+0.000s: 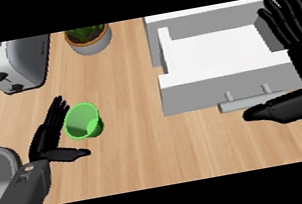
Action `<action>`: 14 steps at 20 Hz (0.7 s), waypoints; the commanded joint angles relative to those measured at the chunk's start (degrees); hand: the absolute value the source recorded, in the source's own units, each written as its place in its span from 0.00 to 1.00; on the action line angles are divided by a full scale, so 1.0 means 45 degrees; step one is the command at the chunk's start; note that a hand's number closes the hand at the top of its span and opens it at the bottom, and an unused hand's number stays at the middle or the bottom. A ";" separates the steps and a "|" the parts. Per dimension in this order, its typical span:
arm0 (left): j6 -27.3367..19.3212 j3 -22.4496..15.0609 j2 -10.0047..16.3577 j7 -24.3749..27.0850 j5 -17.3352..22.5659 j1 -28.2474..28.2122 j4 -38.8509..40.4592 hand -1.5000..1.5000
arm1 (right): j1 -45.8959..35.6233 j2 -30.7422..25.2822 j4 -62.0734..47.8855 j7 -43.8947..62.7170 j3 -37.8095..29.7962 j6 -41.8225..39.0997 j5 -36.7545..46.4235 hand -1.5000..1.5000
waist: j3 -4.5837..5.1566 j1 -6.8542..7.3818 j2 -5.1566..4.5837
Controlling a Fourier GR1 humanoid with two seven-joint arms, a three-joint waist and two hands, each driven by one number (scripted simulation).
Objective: Pick up the cup, place it into the drawer and close the drawer
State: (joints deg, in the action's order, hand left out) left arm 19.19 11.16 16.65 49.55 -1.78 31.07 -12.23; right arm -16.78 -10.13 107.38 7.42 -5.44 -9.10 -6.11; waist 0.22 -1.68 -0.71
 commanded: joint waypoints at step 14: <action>0.0292 -0.0088 -0.0827 0.1862 -0.0475 0.0590 0.0817 0.00 | -0.0888 -0.0220 -0.0514 0.0298 -0.0222 -0.0096 -0.0220 0.00 | 0.0035 -0.0164 -0.0091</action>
State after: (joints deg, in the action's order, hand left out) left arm 17.12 10.91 13.96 53.67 -3.57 33.07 -9.04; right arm -17.21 -11.06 104.93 5.46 -6.59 -10.85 -7.02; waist 0.29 -2.39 -1.09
